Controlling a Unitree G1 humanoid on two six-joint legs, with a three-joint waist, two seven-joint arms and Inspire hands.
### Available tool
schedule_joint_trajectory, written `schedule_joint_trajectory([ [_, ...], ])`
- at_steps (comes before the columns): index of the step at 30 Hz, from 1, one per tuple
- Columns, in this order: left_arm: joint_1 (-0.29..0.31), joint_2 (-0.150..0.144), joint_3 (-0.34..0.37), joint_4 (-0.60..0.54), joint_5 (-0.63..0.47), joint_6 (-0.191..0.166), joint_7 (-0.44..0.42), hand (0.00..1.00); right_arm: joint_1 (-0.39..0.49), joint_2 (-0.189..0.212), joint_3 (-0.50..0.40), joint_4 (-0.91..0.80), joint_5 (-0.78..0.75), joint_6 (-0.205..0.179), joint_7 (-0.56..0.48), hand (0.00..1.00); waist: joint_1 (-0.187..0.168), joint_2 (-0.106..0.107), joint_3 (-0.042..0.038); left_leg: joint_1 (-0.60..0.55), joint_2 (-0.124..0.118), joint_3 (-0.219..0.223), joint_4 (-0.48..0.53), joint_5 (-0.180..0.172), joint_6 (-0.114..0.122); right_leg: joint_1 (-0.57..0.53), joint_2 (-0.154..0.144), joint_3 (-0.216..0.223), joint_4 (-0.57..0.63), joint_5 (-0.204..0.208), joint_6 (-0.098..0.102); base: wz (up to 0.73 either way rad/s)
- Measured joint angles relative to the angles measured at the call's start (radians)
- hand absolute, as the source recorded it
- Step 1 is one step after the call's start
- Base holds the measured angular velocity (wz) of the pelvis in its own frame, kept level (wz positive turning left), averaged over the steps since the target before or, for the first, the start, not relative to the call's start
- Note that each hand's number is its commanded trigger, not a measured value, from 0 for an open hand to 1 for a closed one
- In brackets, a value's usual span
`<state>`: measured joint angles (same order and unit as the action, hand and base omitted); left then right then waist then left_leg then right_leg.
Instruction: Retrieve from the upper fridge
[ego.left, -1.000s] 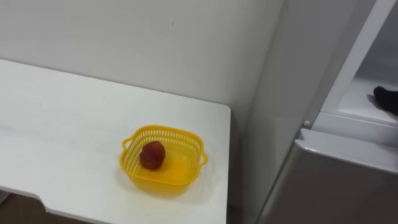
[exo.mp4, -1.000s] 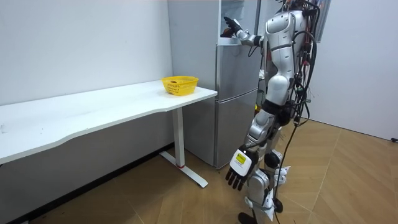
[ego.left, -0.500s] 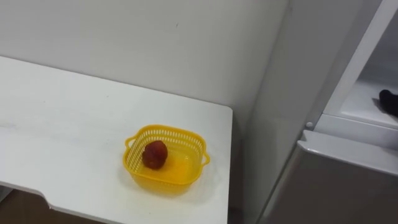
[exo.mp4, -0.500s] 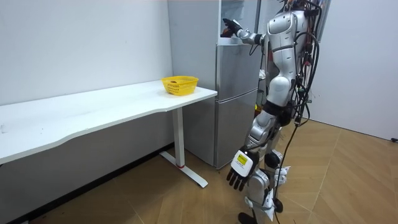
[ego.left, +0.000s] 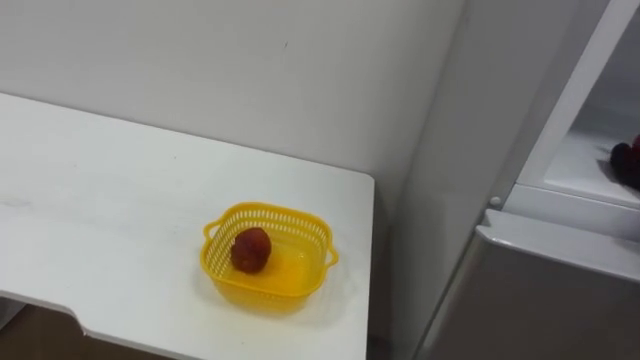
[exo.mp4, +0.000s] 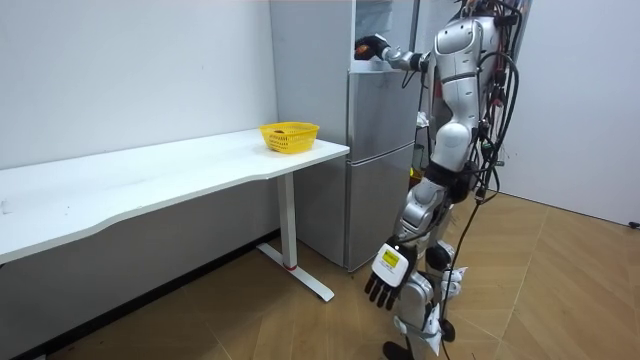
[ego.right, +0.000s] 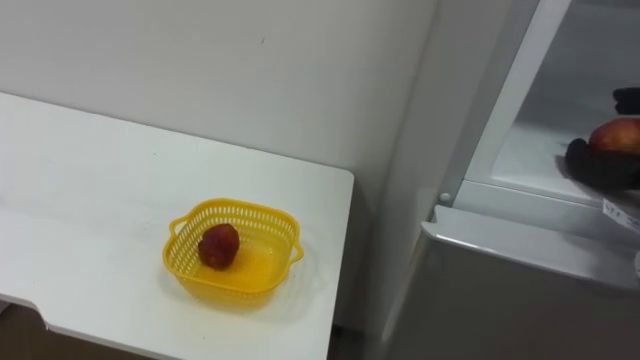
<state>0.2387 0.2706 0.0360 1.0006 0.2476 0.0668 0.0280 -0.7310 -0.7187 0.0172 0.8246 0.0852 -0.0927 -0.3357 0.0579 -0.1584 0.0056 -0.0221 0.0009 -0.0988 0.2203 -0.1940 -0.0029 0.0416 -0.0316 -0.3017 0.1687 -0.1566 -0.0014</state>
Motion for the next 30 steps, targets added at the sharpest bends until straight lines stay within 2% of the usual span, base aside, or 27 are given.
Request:
schedule_joint_trajectory([
  [4, 0.005, 0.005, 0.001, 0.0, 0.002, -0.001, 0.0, 0.0, -0.002, -0.005, -0.001, 0.028, -0.001, -0.008, 0.024, 1.0, -0.005, 0.001, 0.0006, 0.011, 0.0, 0.0, -0.007, 0.0, 0.0, 0.012, 0.001, 0.0, -0.002, 0.0, 0.0, 0.0],
  [7, 0.005, 0.011, 0.002, 0.0, 0.001, -0.002, 0.0, 0.0, -0.002, -0.024, -0.001, 0.038, -0.001, -0.01, 0.049, 1.0, -0.005, 0.0, 0.0001, 0.015, 0.0, 0.001, -0.012, 0.0, 0.0, 0.013, 0.001, 0.002, -0.001, 0.0, 0.0, 0.0],
  [11, 0.004, 0.02, 0.002, 0.0, 0.0, -0.002, 0.002, 0.0, -0.002, -0.025, -0.001, 0.037, -0.001, -0.011, 0.054, 1.0, -0.004, -0.001, -0.0008, 0.026, 0.001, 0.003, -0.015, 0.001, 0.0, 0.014, 0.001, 0.006, -0.001, 0.0, 0.0, -0.02],
  [22, 0.005, 0.02, 0.002, -0.001, 0.001, -0.003, 0.013, 0.0, -0.002, -0.025, -0.001, 0.028, 0.003, -0.006, 0.05, 1.0, -0.002, 0.002, 0.0012, 0.032, 0.001, 0.017, -0.017, 0.001, 0.0, 0.016, 0.001, 0.023, -0.001, 0.0, 0.0, -0.03],
  [25, 0.007, 0.02, 0.002, -0.001, 0.002, -0.002, 0.022, 0.0, 0.017, -0.025, -0.001, -0.047, 0.003, 0.024, 0.049, 1.0, -0.012, 0.009, 0.0008, 0.028, 0.001, 0.018, -0.017, 0.0, 0.0, 0.012, 0.001, 0.022, -0.001, 0.0, 0.0, 0.0],
  [27, 0.007, 0.019, 0.002, 0.0, 0.0, -0.001, 0.031, 0.0, 0.051, -0.024, -0.001, -0.141, -0.004, 0.044, 0.045, 1.0, -0.021, 0.02, -0.0029, 0.03, 0.001, 0.019, -0.017, 0.0, 0.0, 0.012, 0.001, 0.024, -0.001, 0.0, 0.0, 0.0],
  [30, 0.008, 0.018, 0.002, 0.001, -0.001, -0.001, 0.038, 0.0, 0.109, -0.022, -0.001, -0.265, -0.003, 0.043, 0.031, 1.0, -0.025, 0.035, -0.0076, 0.035, 0.002, 0.026, -0.017, 0.001, 0.0, 0.013, 0.0, 0.027, 0.001, 0.0, 0.0, -0.06],
])
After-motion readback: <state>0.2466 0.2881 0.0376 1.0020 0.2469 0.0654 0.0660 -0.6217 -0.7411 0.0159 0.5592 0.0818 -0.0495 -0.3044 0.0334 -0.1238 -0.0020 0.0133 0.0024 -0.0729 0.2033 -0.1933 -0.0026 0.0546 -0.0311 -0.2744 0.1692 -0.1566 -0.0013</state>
